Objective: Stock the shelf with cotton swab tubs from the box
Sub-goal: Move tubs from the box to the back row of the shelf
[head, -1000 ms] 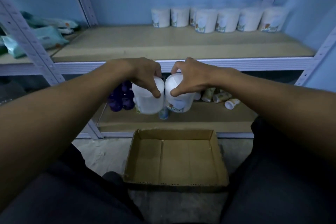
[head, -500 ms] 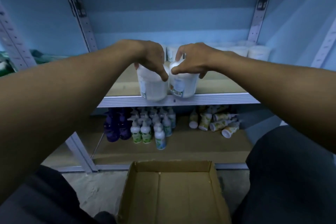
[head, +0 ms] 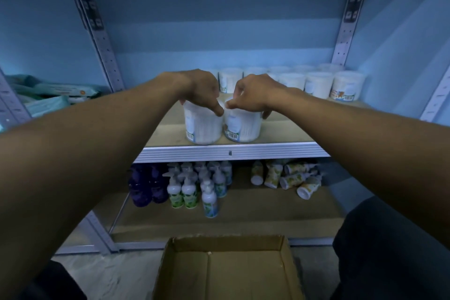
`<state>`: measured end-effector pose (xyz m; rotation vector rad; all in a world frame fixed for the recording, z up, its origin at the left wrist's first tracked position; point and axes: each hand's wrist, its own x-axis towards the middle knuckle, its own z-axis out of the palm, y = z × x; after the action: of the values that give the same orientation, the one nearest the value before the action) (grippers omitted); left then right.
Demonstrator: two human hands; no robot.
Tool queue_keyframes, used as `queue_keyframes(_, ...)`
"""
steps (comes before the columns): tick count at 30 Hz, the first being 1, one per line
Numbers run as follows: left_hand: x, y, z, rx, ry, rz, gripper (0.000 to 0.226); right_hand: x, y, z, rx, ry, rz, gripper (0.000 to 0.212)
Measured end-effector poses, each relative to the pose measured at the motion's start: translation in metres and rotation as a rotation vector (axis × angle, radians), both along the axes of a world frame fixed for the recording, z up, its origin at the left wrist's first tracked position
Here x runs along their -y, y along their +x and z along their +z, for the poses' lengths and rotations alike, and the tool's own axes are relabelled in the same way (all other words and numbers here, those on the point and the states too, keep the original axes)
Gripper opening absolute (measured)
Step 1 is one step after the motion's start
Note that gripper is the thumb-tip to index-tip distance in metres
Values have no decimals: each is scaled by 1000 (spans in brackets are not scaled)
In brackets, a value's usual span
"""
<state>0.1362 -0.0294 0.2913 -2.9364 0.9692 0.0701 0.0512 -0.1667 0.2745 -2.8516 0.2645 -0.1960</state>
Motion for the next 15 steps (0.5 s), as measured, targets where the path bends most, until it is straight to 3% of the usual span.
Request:
queue_keyframes(6, -10, 15, -9, -47, -82, -23, 55, 0, 5, -5, -6, -72, 33, 47)
queue_keyframes(15, -24, 0, -5, 10, -45, -79, 79, -1, -9, 5, -47, -189, 77, 62)
